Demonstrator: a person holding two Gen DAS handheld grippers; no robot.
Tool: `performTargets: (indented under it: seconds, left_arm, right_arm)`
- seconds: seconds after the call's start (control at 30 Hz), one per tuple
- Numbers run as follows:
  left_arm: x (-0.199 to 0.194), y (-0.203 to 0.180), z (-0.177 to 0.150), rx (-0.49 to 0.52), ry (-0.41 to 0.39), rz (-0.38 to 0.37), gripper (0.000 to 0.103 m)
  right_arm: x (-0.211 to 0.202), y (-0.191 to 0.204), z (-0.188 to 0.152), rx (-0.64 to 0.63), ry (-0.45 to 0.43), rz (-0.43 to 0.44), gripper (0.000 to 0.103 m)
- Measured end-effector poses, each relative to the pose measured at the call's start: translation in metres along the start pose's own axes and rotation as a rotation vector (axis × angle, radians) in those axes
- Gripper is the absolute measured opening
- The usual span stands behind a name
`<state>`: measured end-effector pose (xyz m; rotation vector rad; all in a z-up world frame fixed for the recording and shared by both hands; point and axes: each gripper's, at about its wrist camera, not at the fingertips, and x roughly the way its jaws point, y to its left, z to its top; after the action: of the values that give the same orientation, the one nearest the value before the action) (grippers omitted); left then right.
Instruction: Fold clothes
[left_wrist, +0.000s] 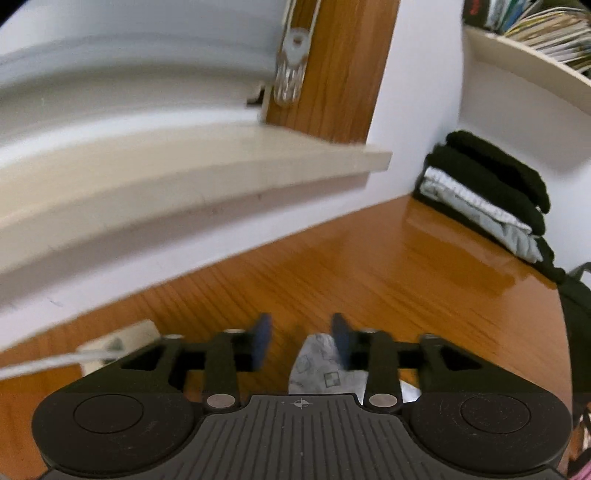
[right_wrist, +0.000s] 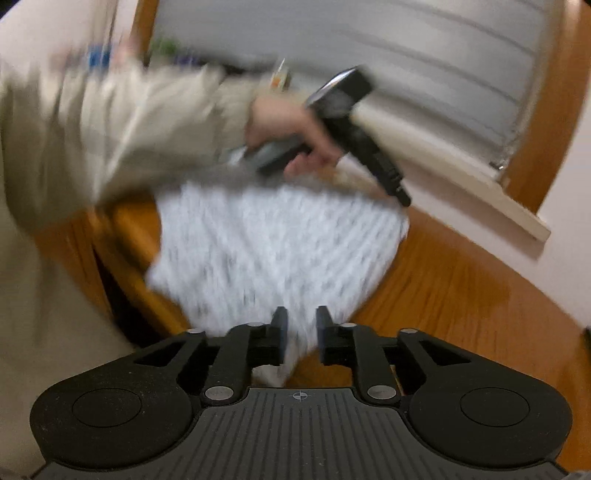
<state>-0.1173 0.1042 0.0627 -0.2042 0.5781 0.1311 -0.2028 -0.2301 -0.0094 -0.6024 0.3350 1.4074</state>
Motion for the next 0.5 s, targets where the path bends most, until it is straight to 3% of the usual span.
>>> performTargets:
  seconds: [0.1, 0.17, 0.27, 0.37, 0.47, 0.5]
  left_arm:
    - [-0.024, -0.001, -0.009, 0.014, -0.005, -0.016, 0.063]
    - [-0.037, -0.004, -0.021, 0.040, -0.002, -0.024, 0.067]
    - [-0.043, -0.007, -0.042, 0.078, 0.018, -0.030, 0.067]
    - [-0.038, -0.007, -0.054, 0.083, 0.049, -0.020, 0.067]
    - [-0.025, -0.010, -0.056, 0.087, 0.066, 0.003, 0.067]
    - [-0.020, -0.011, -0.057, 0.088, 0.071, 0.010, 0.067]
  right_arm:
    - [0.008, -0.011, 0.006, 0.092, -0.082, 0.004, 0.035]
    - [0.023, -0.014, 0.007, 0.124, -0.107, -0.022, 0.036]
    - [0.060, -0.014, 0.002, 0.160, -0.070, 0.020, 0.036]
    - [0.079, -0.012, -0.007, 0.101, -0.029, 0.027, 0.035]
    - [0.081, -0.025, -0.003, 0.116, 0.008, 0.019, 0.034]
    - [0.080, -0.024, -0.003, 0.073, 0.018, -0.034, 0.034]
